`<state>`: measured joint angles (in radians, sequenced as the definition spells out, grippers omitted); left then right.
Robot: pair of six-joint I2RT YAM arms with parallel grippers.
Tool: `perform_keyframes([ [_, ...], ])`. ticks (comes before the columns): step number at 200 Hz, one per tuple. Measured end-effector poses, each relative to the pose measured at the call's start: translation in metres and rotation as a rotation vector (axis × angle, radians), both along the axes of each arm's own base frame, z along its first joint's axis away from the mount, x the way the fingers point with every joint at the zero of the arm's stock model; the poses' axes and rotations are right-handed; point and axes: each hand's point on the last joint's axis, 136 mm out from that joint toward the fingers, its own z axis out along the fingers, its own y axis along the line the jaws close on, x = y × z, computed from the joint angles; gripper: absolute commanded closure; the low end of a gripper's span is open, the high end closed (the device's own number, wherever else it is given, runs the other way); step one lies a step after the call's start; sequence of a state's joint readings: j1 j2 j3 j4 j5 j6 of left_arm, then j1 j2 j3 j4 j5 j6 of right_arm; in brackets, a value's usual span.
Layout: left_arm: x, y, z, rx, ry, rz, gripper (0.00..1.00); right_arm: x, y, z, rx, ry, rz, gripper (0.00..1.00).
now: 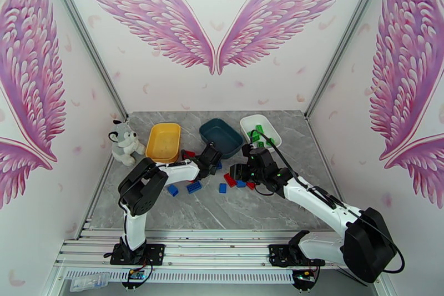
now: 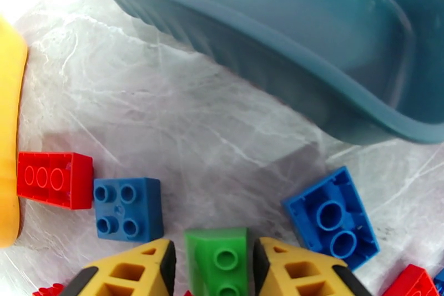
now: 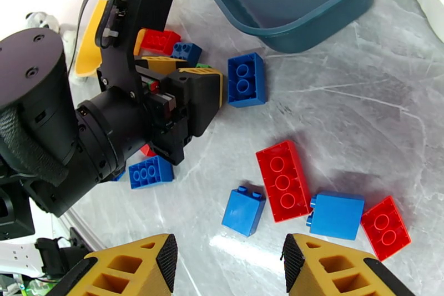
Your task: Sort the legos into containers by color
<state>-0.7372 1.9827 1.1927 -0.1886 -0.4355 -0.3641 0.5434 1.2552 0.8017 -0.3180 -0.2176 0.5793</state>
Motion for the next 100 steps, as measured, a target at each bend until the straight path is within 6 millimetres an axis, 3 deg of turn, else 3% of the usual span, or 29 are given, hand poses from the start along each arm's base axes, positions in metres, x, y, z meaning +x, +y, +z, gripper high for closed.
perform_keyframes([
  [39, 0.0, 0.004, -0.011, 0.02, 0.019, 0.003, 0.63, 0.0, 0.0, 0.001, 0.002, -0.003, 0.0, 0.42],
  [100, 0.002, 0.002, -0.01, 0.008, 0.01, 0.002, 0.72, 0.001, -0.001, 0.001, 0.002, -0.003, -0.004, 0.42],
])
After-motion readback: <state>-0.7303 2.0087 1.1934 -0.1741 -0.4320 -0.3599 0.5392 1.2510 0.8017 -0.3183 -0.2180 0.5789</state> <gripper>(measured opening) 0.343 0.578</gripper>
